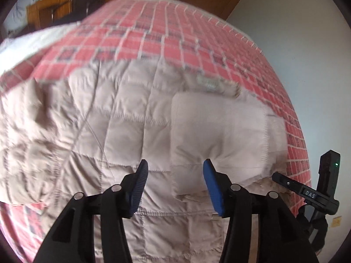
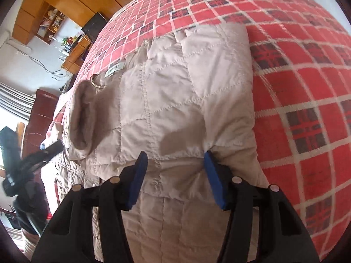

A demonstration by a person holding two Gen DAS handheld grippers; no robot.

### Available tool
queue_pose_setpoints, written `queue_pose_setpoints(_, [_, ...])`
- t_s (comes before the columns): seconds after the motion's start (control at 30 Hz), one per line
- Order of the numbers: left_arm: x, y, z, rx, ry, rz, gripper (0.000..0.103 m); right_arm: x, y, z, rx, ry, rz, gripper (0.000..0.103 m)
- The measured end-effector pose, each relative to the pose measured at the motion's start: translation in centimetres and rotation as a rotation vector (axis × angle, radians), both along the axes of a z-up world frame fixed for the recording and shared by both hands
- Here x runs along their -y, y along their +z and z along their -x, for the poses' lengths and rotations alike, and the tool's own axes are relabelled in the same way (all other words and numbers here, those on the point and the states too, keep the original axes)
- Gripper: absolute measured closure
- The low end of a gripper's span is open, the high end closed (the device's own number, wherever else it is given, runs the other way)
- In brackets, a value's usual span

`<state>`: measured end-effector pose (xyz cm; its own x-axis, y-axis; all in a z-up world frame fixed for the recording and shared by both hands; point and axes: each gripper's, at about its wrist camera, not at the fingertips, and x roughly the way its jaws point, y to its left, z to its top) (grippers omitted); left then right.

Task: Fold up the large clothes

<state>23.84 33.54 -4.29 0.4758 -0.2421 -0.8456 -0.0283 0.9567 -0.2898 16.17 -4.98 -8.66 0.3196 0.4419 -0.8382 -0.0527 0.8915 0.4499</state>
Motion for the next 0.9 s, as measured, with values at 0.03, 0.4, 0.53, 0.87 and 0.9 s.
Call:
queue_pose_setpoints(0.03, [0.9,1.0,0.1,0.029,-0.024,-0.008,0.040,0.1,0.7,0.3,0.016,-0.004,0.011,0.049])
queue_pose_setpoints(0.4, [13.7,-3.9,-2.9,-0.017,-0.238,-0.394,0.044,0.6,1.0,0.4,0.005,-0.030,-0.017,0.045])
queue_pose_setpoints(0.53, [11.1,-3.2,-2.9,-0.013,-0.190,-0.257,0.090,0.6,0.4,0.3,-0.002,-0.032,-0.018,0.047])
queue_pose_setpoints(0.87, [-1.8,3.4,0.2,0.089,-0.020,-0.009,0.088,0.0,0.2,0.4,-0.006,-0.011,0.014,0.047])
queue_pose_setpoints(0.9, [-3.1,3.2,0.1,0.082,-0.004,0.011,0.083,0.0,0.2,0.4,-0.007,-0.009,0.017,0.047])
